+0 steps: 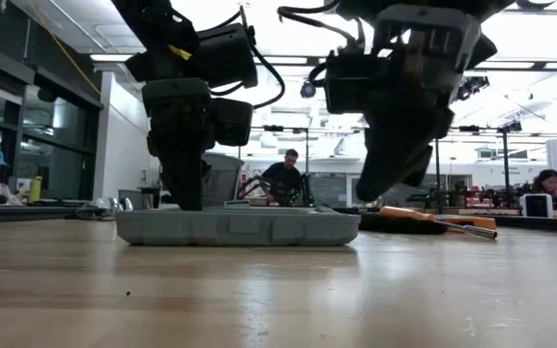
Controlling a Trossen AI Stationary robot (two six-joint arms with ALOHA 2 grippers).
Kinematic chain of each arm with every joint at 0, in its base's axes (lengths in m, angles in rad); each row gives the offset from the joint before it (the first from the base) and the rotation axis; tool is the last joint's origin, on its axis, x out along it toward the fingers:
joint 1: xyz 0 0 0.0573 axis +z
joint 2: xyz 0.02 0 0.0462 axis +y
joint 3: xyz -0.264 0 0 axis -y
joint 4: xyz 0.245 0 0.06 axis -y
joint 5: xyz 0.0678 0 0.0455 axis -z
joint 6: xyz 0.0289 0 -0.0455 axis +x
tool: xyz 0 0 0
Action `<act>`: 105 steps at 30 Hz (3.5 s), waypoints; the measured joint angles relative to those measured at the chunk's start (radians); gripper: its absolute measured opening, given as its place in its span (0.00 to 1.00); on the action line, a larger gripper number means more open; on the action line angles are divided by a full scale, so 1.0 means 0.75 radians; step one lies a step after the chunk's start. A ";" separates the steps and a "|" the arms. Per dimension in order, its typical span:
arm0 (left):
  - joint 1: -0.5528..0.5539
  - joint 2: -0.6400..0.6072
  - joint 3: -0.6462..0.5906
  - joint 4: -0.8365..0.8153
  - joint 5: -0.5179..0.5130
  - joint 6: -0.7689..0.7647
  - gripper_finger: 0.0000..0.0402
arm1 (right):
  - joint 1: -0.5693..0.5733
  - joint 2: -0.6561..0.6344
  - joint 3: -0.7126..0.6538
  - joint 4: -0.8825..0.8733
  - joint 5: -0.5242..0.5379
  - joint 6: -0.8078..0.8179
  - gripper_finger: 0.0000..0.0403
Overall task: Prefit tool cases
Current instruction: Remove the yellow hammer from the gray toolbox
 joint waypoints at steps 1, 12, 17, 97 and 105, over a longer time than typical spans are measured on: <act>0.000 0.000 0.000 0.005 -0.001 -0.011 0.52 | 0.003 0.008 0.000 0.006 -0.005 0.001 0.00; 0.000 0.013 0.001 0.026 -0.021 -0.051 0.52 | -0.101 0.155 0.003 0.103 0.020 -0.039 0.00; -0.011 0.031 0.005 0.044 -0.062 -0.099 0.52 | -0.181 0.164 0.003 0.123 0.070 -0.031 0.00; 0.033 -0.195 0.001 -0.046 -0.163 -0.371 0.51 | -0.197 0.165 0.005 0.295 0.214 0.171 0.00; 0.042 -0.323 -0.007 -0.244 -0.369 -0.333 0.51 | -0.197 0.165 0.004 0.312 0.213 0.172 0.00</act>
